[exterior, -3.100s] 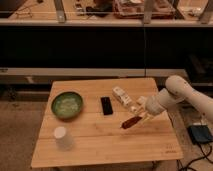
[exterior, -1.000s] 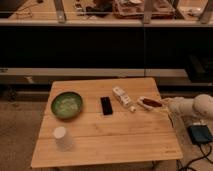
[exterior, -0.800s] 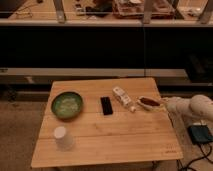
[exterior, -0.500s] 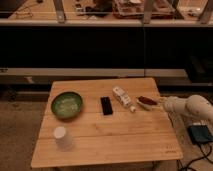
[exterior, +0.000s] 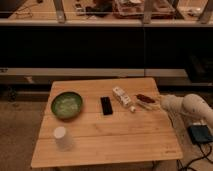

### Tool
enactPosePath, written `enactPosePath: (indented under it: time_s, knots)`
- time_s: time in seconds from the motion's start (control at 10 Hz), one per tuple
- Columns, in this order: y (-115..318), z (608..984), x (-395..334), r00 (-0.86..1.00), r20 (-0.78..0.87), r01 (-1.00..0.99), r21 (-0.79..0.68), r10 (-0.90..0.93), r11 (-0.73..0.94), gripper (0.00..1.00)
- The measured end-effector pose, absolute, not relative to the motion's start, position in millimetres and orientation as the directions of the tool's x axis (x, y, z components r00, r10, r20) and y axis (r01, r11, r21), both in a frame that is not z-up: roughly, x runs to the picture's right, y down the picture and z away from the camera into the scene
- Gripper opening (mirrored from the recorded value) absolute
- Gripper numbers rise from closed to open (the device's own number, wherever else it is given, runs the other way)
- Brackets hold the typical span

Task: Place the pepper on the white sponge

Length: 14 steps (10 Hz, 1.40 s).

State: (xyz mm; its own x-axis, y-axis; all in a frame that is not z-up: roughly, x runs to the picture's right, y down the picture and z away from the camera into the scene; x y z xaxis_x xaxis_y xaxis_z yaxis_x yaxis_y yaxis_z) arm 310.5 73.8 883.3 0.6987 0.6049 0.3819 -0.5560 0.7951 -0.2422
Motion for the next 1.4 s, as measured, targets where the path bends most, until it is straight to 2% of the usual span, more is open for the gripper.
enactPosePath:
  time_s: [0.8, 1.4]
  knots:
    - [65.3, 896.2, 317.2, 0.679, 0.38, -0.598, -0.211, 0.628, 0.774, 0.11]
    - [78.0, 898.8, 319.8, 0.672, 0.358, -0.618, -0.211, 0.648, 0.757, 0.11]
